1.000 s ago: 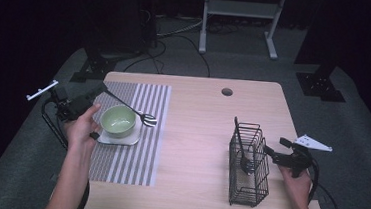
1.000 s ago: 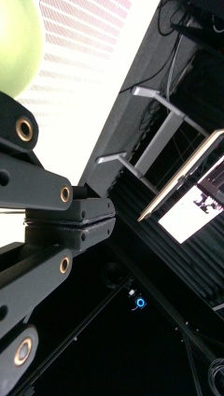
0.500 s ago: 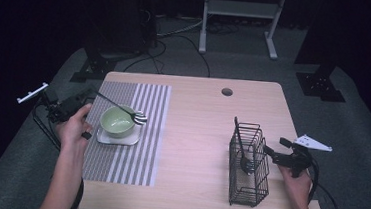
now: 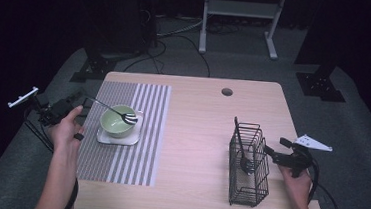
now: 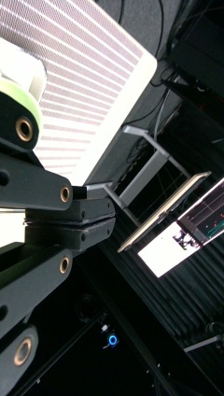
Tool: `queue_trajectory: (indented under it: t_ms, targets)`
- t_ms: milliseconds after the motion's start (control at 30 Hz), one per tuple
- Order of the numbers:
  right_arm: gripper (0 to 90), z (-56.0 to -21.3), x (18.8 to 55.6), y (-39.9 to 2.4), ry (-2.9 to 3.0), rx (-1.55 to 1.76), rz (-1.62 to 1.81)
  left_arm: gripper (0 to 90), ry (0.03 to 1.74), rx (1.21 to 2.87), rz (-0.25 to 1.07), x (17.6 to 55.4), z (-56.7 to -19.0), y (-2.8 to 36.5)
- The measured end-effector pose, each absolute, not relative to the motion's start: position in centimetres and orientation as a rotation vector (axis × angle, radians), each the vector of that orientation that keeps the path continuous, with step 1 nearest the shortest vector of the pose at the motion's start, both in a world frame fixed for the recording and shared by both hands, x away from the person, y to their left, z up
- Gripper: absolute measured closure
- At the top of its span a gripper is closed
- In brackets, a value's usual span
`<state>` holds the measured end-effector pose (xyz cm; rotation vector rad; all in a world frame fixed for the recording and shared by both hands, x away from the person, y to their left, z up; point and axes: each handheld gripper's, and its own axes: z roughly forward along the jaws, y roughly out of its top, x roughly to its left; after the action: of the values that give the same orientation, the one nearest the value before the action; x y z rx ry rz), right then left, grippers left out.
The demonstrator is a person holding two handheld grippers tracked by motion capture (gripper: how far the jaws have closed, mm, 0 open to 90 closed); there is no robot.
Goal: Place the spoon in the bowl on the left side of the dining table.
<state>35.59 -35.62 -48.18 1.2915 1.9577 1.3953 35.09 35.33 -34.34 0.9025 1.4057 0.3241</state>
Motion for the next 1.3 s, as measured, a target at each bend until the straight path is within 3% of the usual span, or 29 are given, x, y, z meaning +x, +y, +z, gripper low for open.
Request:
queue_trajectory:
  t_ms: [1300]
  targets:
    - [13.2, -48.2, 35.6, -35.6, 1.957, 1.297, 1.393, 89.7, 1.563, 0.819, 0.409, 35.1, -37.6, 38.6]
